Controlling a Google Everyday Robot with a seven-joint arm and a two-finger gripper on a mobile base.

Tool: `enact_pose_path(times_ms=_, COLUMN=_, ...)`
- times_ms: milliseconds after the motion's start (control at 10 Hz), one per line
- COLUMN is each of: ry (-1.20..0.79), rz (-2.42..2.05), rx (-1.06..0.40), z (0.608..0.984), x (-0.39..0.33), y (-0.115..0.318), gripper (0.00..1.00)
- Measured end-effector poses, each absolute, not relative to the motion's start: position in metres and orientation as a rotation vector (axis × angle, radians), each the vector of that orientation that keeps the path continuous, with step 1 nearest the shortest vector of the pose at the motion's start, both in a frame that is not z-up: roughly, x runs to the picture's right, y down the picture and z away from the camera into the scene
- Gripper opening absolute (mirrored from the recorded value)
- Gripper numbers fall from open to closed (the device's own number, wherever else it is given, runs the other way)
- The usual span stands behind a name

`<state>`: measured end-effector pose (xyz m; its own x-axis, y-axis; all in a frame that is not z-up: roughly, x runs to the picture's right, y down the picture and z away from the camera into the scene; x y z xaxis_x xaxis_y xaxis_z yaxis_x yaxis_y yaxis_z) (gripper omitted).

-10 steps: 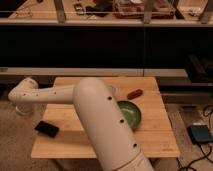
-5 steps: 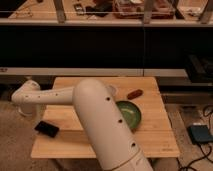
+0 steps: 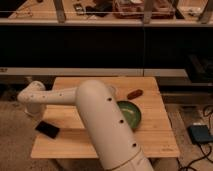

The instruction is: Push the eraser across the table

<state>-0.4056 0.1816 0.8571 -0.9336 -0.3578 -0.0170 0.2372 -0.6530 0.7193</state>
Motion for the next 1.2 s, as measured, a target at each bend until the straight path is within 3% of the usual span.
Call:
enact_pose_path(times_ms=600, ry=-1.071, rz=-2.623, rx=0.163, z=0.872, x=-0.362, y=0.172, gripper=0.0)
enact_pose_path(times_ms=1200, ry=-1.108, rz=-2.615, rx=0.152, z=0.856, x=-0.341, y=0.183, gripper=0.0)
